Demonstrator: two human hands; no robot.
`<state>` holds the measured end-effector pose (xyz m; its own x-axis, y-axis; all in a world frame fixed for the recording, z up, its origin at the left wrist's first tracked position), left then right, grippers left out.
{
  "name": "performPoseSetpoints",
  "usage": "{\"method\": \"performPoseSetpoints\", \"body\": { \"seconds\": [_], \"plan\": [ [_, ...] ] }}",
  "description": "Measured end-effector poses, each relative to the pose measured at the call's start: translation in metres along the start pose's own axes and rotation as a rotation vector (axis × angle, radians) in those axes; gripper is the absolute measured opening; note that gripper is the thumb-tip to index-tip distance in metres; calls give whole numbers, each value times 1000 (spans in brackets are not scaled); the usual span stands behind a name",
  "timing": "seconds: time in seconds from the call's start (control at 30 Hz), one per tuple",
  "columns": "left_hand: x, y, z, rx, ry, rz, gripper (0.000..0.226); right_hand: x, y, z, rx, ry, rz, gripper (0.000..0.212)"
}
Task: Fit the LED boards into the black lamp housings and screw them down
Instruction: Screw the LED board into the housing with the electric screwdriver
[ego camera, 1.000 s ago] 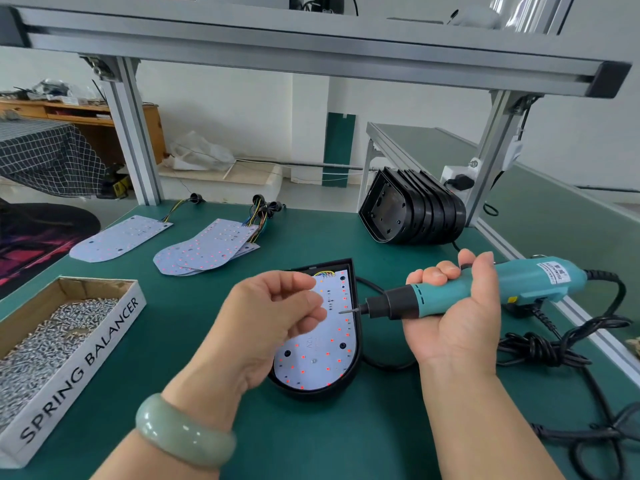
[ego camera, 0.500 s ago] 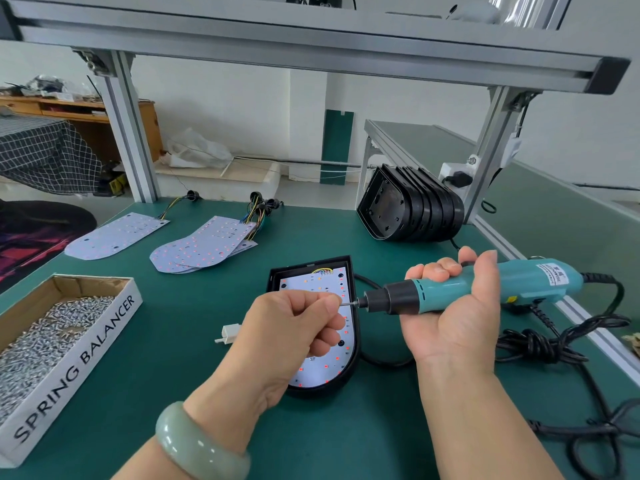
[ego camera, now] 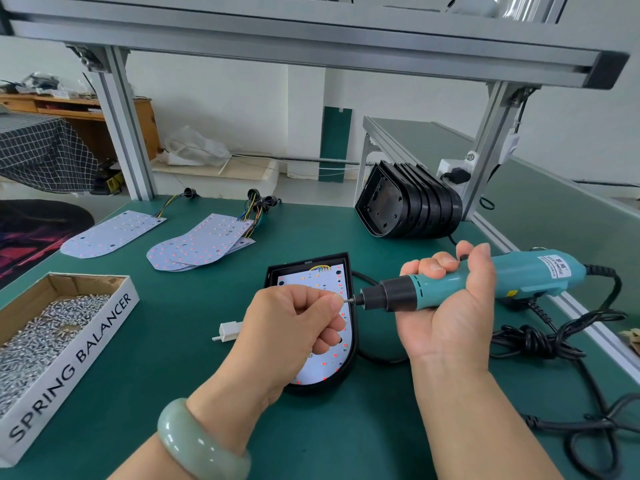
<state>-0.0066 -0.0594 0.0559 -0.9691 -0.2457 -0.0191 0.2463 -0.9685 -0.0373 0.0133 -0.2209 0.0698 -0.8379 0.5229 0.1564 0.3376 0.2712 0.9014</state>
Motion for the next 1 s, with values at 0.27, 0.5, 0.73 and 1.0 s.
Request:
{"method": "performPoseSetpoints", "body": {
  "seconds": [0.27,0.5,0.73,1.0],
  "plan": [
    [-5,7,-2,103,-54,-58,17,-4,-2,-4,-27,-23,49,18],
    [-51,-36,-8,-686,57,259,35,-12,-5,-12,-22,-70,95,18],
    [-67,-3,-16,-977,-14,32,51,-12,-6,-11,33,-100,116,18],
    [-69,-2,-16,-1056,42,-22,54,-26,-7,-14,216,-251,145,18]
  ]
}}
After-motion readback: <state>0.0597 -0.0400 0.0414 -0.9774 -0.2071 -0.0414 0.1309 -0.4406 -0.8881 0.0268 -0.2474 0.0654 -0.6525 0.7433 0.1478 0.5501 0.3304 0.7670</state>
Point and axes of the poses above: each hand's wrist, its own x-axis away from the middle knuckle, its own y-axis out of the palm, z = x × y, the point moved 3 cm from there along -x, towards the middle knuckle, and after that the axes turned 13 degrees about z, right-handed, at the moved point
